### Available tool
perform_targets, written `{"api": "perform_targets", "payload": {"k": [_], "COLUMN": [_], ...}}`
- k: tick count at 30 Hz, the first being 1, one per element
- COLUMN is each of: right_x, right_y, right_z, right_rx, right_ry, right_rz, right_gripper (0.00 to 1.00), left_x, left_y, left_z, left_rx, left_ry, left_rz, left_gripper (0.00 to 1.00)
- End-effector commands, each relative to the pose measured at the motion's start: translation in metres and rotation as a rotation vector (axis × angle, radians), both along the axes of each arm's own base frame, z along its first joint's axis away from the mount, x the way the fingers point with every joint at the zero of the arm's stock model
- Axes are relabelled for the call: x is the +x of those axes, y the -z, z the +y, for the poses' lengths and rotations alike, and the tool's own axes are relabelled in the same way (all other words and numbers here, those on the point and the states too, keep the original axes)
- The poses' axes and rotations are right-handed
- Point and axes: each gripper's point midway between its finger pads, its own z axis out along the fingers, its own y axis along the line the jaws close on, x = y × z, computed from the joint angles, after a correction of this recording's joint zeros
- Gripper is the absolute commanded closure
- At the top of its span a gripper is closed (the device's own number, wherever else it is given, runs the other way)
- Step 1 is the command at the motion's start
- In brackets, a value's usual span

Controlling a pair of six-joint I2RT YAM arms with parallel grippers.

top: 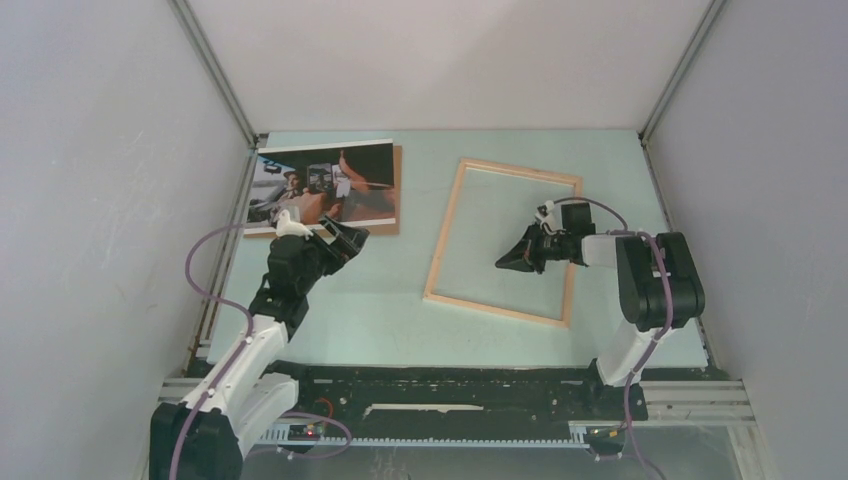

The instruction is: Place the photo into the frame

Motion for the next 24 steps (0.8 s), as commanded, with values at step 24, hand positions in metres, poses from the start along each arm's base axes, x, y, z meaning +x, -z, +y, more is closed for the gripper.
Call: {"api": "perform_targets", "payload": {"k": [24], "right_x": [0.041], "right_y": [0.021], "right_z": [-0.009], "right_rx": [0.002], "right_ry": [0.060], "right_rz": [-0.126], "right_gripper": [0.56], "left_x": [-0.054], "left_y": [-0.060], "left_z": [-0.010], "left_rx": [0.225], "left_ry": [0.248], "left_rz": [0.054], "left_gripper": [0.00]}}
